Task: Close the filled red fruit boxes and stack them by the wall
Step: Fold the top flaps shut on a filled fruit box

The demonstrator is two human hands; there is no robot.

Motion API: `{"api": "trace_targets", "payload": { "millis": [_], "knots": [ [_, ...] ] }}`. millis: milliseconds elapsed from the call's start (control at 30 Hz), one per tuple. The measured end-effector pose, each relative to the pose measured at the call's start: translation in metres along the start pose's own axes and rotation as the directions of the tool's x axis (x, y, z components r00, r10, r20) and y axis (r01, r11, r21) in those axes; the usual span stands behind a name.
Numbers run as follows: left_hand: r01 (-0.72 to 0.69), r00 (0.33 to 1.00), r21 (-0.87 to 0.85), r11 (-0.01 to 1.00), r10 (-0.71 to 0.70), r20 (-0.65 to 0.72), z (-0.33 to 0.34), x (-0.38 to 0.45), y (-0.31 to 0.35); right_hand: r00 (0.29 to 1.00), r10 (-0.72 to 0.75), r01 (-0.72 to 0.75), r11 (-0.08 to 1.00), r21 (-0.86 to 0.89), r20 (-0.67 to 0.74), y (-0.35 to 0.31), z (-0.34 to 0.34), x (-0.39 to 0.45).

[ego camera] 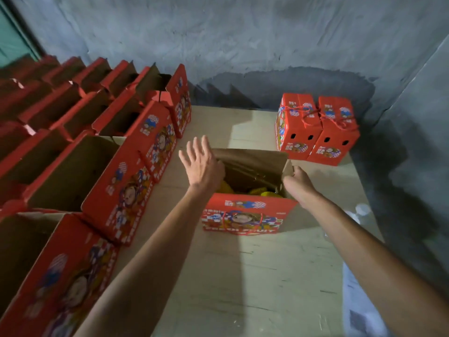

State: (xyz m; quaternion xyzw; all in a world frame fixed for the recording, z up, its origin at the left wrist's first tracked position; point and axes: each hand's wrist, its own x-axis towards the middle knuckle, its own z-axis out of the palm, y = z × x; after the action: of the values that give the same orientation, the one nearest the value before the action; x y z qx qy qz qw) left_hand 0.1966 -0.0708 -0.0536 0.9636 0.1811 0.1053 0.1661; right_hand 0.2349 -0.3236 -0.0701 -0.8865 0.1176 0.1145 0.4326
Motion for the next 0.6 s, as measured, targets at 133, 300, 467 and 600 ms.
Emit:
{"api": "trace_targets", "payload": {
  "millis": [133, 300, 467, 600],
  "knots": [
    [0.445, 0.882, -0.104, 0.889, -0.416, 0.222, -0.003, -0.020, -0.029, 0.999, 0.038, -0.037, 0.990, -0.137, 0.002, 0.015, -0.003, -0.020],
    [0.296, 0.932, -0.111, 0.949, -0.261, 0.252, -0.012, -0.045, -0.033, 0.999, -0.013, 0.000, 0.959, -0.285, -0.044, 0.025, -0.016, -0.044],
    [0.240, 0.937, -0.085, 0.967, -0.208, 0.283, -0.020, -0.068, -0.036, 0.998, -0.039, 0.020, 0.942, -0.336, -0.051, 0.042, -0.025, -0.071],
    [0.254, 0.925, -0.069, 0.965, -0.222, 0.307, -0.024, -0.090, -0.040, 0.999, -0.010, -0.004, 0.941, -0.338, -0.040, 0.064, -0.030, -0.091]
  ]
}}
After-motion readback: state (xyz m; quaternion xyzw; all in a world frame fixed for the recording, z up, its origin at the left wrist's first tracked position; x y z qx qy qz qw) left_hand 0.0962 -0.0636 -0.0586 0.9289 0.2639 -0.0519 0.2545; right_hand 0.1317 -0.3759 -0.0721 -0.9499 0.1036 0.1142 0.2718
